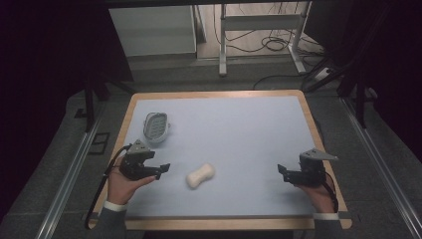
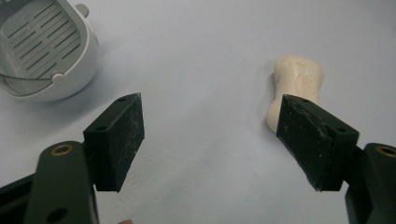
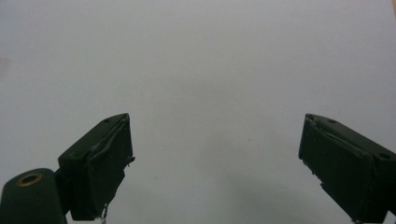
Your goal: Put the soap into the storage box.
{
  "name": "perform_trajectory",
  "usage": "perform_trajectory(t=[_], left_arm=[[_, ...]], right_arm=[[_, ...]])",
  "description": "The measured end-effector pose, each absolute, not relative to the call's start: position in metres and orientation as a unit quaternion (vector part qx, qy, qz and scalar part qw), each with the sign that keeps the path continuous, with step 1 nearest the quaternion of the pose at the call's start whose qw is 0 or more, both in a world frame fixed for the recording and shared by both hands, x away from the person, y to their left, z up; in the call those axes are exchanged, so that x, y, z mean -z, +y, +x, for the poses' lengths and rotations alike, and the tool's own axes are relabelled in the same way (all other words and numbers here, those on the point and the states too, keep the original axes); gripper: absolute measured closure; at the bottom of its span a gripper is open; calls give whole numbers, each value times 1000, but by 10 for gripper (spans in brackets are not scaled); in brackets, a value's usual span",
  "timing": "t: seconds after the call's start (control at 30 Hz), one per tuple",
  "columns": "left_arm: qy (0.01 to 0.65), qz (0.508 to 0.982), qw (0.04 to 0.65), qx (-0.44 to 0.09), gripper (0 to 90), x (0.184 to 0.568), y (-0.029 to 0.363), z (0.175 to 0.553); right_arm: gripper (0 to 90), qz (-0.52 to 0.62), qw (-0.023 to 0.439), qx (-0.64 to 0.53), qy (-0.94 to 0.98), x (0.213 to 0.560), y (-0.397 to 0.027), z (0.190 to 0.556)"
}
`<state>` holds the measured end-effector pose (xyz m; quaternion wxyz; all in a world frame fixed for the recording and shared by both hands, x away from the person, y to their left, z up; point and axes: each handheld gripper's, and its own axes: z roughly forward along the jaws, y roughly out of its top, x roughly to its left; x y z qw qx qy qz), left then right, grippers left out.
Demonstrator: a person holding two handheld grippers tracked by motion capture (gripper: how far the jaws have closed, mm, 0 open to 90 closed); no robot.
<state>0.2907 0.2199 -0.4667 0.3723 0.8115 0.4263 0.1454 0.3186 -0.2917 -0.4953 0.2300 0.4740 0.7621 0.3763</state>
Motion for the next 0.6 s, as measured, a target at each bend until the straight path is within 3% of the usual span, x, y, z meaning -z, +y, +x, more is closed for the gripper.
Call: perform_trajectory(t=[0.6], left_arm=[[398,840,346,-130,234,456,190,301]], right_arm=[[97,475,232,-369,764,497,-294,317]])
